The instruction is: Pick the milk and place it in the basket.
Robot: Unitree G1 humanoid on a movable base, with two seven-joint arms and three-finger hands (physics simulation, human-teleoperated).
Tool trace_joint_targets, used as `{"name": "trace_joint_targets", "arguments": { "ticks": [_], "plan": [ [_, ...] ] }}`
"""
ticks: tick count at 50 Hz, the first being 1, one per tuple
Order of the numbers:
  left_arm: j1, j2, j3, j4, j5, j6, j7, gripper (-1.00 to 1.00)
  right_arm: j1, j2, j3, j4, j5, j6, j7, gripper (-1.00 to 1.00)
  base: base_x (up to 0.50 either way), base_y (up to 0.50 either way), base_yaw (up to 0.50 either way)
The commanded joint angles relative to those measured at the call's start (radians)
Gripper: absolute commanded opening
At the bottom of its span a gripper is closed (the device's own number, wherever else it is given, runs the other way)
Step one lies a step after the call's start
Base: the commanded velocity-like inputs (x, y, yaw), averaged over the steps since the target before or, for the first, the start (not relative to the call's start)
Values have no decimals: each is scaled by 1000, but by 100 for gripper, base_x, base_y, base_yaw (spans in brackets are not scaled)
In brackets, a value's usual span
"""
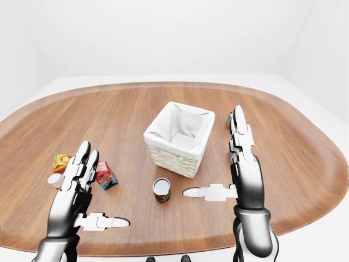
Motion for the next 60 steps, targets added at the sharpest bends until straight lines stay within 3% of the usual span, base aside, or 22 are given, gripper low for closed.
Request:
{"name": "trace_joint_targets", "arguments": {
  "ticks": [1, 36, 39, 43, 47, 51, 54, 60],
  "plan": [
    [-1, 1, -2, 5, 3, 0, 1, 100, 1, 0, -1, 1, 1, -2, 0, 100, 26, 0, 0],
    [-5, 7, -11, 11, 14, 0, 7, 100, 2, 1, -1, -19, 2, 12, 5, 100, 26, 0, 0],
    [-14, 6, -5, 24, 16, 0, 10, 100, 11, 2, 4, -19, -2, -8, 5, 100, 18, 0, 0],
    [-20, -1, 9, 1, 21, 0, 11, 100, 6, 3, 3, -18, -5, -3, 1, 100, 0, 0, 0],
    [-22, -8, 39, -12, 18, 0, 1, 100, 8, 3, 4, -20, -6, -3, 0, 100, 0, 0, 0],
    [-95, -36, 118, 32, 70, 0, 15, 100, 8, 2, 1, -21, -4, -3, 1, 100, 0, 0, 0],
    [-154, -44, 178, 41, 56, 0, -17, 100, 6, 3, 0, -24, -1, 2, 3, 100, 0, 0, 0],
    [-255, -57, 277, 86, 153, 0, 35, 100, 13, 3, 3, -28, -3, -4, 5, 100, 0, 0, 0]
  ]
}}
